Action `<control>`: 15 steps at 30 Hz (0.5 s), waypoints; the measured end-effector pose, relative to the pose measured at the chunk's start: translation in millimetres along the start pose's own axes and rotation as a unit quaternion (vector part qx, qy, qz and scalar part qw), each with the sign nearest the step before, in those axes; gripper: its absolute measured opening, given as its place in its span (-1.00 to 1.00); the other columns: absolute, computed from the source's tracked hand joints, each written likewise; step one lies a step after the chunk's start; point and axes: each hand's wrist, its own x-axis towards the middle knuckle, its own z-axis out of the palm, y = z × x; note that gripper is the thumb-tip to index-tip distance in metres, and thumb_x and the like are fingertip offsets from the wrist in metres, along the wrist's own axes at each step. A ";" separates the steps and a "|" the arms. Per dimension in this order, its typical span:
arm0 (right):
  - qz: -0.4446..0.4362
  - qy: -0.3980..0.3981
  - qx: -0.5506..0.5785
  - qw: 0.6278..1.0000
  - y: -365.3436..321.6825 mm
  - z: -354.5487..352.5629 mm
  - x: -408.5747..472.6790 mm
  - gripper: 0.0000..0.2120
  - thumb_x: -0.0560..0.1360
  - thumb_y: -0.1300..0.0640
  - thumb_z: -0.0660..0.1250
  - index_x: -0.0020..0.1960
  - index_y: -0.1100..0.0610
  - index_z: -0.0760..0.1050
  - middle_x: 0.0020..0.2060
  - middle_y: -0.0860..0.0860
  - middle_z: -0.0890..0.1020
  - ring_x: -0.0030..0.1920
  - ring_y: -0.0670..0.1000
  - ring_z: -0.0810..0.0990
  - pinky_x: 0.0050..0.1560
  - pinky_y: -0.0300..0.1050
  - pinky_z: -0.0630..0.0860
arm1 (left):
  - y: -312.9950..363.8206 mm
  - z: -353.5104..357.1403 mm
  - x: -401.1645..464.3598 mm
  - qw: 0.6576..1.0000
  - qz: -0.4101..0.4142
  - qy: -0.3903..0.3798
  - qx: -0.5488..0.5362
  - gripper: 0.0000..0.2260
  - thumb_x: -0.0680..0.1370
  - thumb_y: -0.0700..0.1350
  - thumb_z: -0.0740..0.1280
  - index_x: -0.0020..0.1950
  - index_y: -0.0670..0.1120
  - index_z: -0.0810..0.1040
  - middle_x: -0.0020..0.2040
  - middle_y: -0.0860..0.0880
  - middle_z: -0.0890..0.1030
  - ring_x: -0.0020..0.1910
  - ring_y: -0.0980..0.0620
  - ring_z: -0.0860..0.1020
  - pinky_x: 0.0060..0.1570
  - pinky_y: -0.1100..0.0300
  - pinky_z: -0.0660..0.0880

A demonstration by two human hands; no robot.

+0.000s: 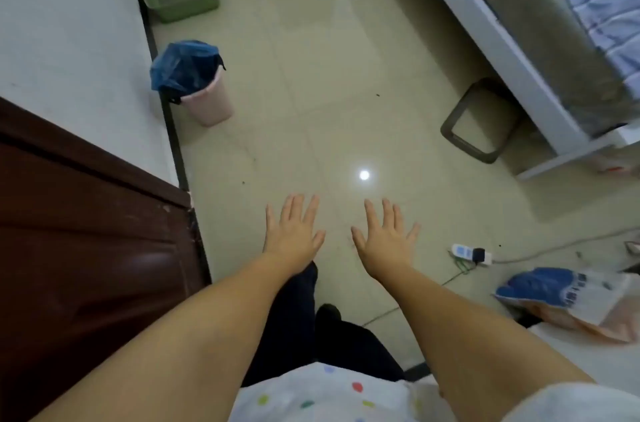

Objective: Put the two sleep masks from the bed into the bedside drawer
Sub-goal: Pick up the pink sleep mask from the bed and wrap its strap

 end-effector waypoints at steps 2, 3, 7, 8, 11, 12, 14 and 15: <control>0.001 0.016 0.010 1.000 -3.0 -16.4 32.9 -0.42 0.55 -0.23 -0.16 0.49 -0.10 -0.25 0.55 0.05 -0.13 0.52 0.08 -0.19 0.42 0.34 -0.19 | -2.6 -14.4 33.3 1.000 -0.001 0.008 -0.014 -0.41 0.58 0.15 0.01 0.52 0.02 -0.17 0.56 -0.10 0.03 0.53 -0.08 -0.03 0.45 -0.24 -0.11; -0.001 0.032 0.007 0.999 -6.2 -27.7 53.5 -0.42 0.55 -0.23 -0.16 0.49 -0.10 -0.23 0.55 0.05 -0.12 0.52 0.08 -0.19 0.42 0.34 -0.18 | -3.9 -24.2 54.7 1.000 0.006 0.020 -0.006 -0.42 0.59 0.15 0.01 0.52 0.03 -0.17 0.56 -0.10 0.03 0.53 -0.09 -0.03 0.45 -0.23 -0.11; -0.011 0.062 0.010 0.998 -20.6 -88.8 143.4 -0.45 0.56 -0.21 -0.15 0.49 -0.13 -0.21 0.55 0.05 -0.10 0.52 0.09 -0.18 0.42 0.34 -0.17 | -11.4 -77.6 150.3 0.999 0.027 0.046 0.000 -0.43 0.59 0.15 0.00 0.51 0.06 -0.18 0.56 -0.08 0.01 0.53 -0.07 -0.04 0.45 -0.22 -0.11; -0.008 0.068 0.006 0.998 -24.3 -105.7 165.8 -0.45 0.56 -0.21 -0.15 0.49 -0.14 -0.21 0.55 0.05 -0.10 0.52 0.09 -0.18 0.43 0.34 -0.17 | -14.2 -91.8 173.4 0.998 0.029 0.049 0.003 -0.43 0.59 0.15 0.00 0.51 0.06 -0.18 0.56 -0.08 0.01 0.53 -0.07 -0.03 0.45 -0.22 -0.11; 0.007 0.090 0.023 0.996 -35.5 -161.5 226.3 -0.45 0.56 -0.21 -0.13 0.49 -0.13 -0.18 0.55 0.05 -0.07 0.52 0.10 -0.15 0.43 0.33 -0.15 | -22.5 -139.6 239.4 0.998 0.042 0.056 0.007 -0.43 0.59 0.15 0.01 0.52 0.06 -0.14 0.56 -0.08 0.02 0.53 -0.07 -0.03 0.45 -0.23 -0.09; 0.011 0.100 0.032 0.994 -40.0 -181.1 245.6 -0.45 0.56 -0.21 -0.12 0.49 -0.12 -0.16 0.55 0.05 -0.06 0.52 0.10 -0.14 0.42 0.33 -0.15 | -25.2 -157.8 263.4 0.997 0.046 0.059 0.013 -0.44 0.59 0.15 0.01 0.52 0.06 -0.14 0.56 -0.07 0.02 0.53 -0.06 -0.03 0.45 -0.23 -0.09; 0.016 0.113 0.039 0.993 -42.7 -216.5 281.2 -0.45 0.56 -0.20 -0.11 0.50 -0.12 -0.14 0.55 0.05 -0.04 0.53 0.10 -0.12 0.43 0.32 -0.17 | -27.9 -191.0 311.3 0.996 0.054 0.063 0.019 -0.44 0.58 0.15 0.01 0.52 0.05 -0.13 0.56 -0.08 0.02 0.53 -0.06 -0.03 0.45 -0.23 -0.09; 0.021 0.120 0.040 0.992 -41.4 -233.0 300.6 -0.46 0.56 -0.20 -0.10 0.50 -0.12 -0.13 0.55 0.05 -0.03 0.53 0.10 -0.12 0.43 0.32 -0.18 | -26.8 -206.2 336.5 0.996 0.060 0.069 0.019 -0.43 0.58 0.15 0.01 0.52 0.04 -0.12 0.56 -0.08 0.02 0.53 -0.07 -0.03 0.45 -0.24 -0.09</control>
